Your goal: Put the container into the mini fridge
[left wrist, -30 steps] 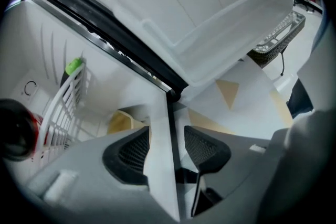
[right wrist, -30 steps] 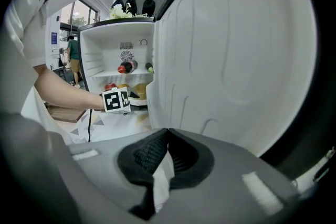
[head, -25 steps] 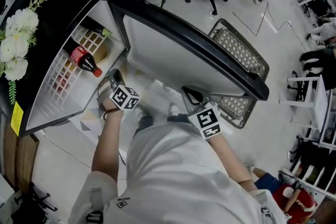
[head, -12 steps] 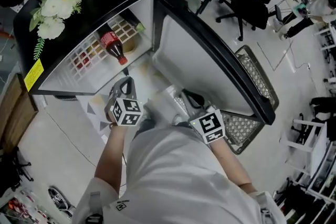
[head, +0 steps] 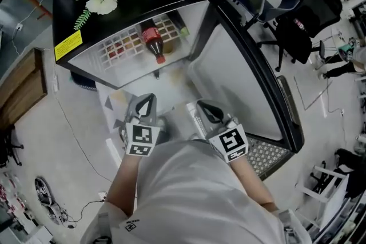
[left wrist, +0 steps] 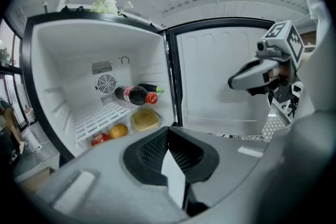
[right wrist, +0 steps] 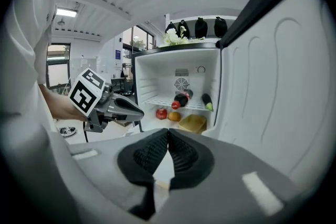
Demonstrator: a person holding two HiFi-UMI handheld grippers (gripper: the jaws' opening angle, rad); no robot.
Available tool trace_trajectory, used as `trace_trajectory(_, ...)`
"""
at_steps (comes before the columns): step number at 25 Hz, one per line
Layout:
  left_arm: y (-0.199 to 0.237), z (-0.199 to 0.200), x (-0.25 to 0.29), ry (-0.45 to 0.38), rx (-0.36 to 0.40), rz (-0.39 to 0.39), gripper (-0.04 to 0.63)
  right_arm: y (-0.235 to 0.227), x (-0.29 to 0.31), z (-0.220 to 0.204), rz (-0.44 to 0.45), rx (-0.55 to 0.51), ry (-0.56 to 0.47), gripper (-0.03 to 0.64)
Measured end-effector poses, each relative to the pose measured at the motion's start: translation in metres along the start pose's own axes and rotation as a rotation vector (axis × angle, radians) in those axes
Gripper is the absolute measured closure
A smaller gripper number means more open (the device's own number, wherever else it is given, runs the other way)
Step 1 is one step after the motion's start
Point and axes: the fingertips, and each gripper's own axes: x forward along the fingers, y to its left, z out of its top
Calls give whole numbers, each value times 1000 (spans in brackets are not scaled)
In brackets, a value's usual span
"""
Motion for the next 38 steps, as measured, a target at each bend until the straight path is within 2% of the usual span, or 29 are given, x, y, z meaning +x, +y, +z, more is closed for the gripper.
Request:
trace_trajectory(3, 5, 6, -19, -36, -15, 28, 588, 12, 4, 12, 47, -24, -25, 614)
trace_trajectory(8, 15, 16, -51, -136, -98, 69, 586, 31, 9, 24, 118, -47, -58, 614)
trace_trajectory(11, 17, 16, -64, -169, -119, 89, 586, 41, 11, 35, 146, -58, -90, 614)
trace_trajectory(16, 14, 10, -75, -190, -164, 81, 586, 51, 10, 47, 154, -62, -158, 614)
trace_trajectory(20, 12, 15, -82, -225, -165, 74, 586, 58, 11, 43, 172, -65, -147, 614)
trace_trajectory(25, 13, 18, -83, -238, -168, 77, 586, 65, 12, 39, 202, -89, -125, 614)
trace_trajectory(38, 15, 12, -85, -217, -160, 87, 586, 67, 13, 34, 191, -80, -105, 614)
